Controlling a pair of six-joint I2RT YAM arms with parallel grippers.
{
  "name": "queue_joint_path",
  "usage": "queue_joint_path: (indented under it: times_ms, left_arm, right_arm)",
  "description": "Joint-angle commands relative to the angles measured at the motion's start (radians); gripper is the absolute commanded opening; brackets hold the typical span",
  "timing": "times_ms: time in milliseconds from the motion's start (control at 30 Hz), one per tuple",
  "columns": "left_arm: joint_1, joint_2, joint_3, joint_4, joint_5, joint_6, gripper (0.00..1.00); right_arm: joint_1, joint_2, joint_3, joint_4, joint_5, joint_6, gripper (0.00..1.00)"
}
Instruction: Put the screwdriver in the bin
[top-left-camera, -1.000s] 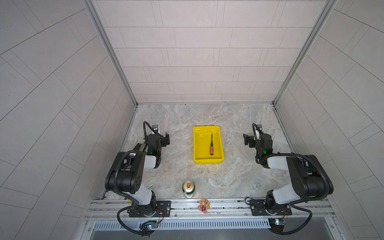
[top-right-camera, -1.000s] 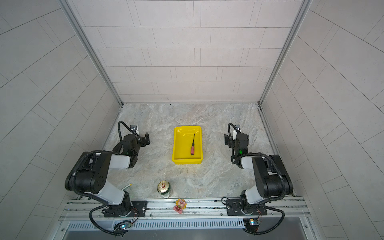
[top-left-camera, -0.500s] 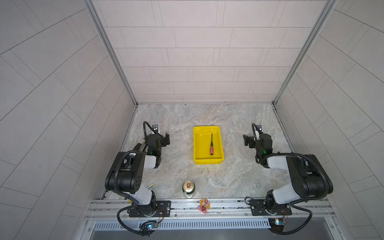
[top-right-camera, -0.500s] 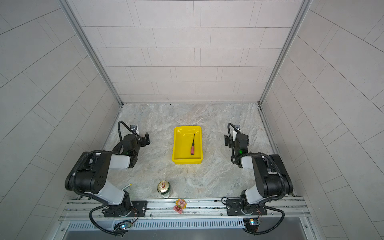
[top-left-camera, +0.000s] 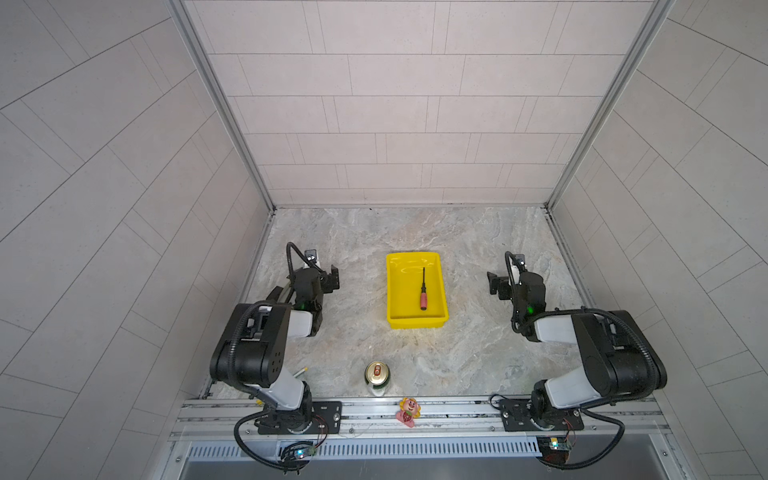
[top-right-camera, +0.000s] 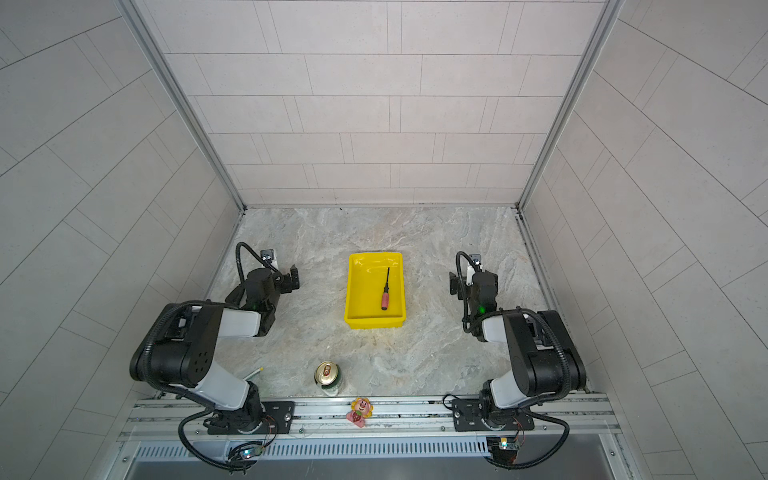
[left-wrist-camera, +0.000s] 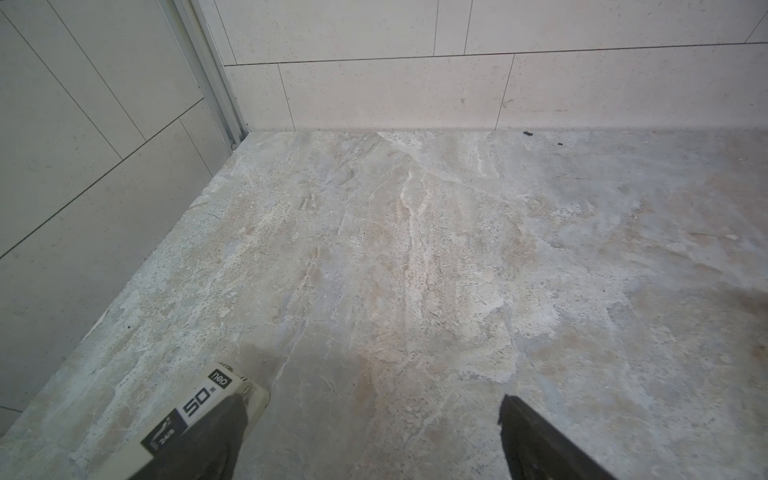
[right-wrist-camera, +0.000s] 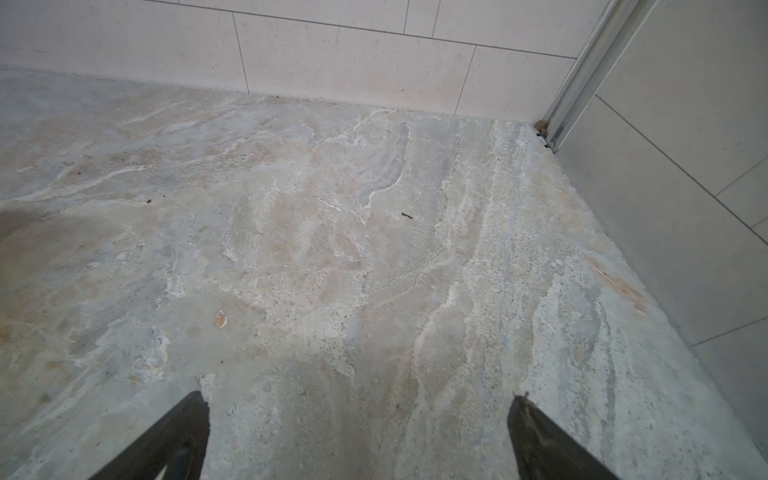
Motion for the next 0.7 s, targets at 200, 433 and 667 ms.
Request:
queue_joint_path:
  times_ms: [200,433,667]
  left_arm:
    - [0.003,0.006,-0.007,0.023,-0.007,-0.001,1.00]
    - [0.005,0.008,-0.003,0.015,-0.001,-0.006,1.00]
    - [0.006,0.007,-0.003,0.013,0.002,-0.008,1.00]
  right_arm:
    - [0.032,0.015,0.099,-0.102,0.100,-0.004,1.00]
    - [0.025,0.030,0.130,-0.145,0.098,0.002,0.99]
    - [0.024,0.033,0.136,-0.154,0.096,0.002,1.00]
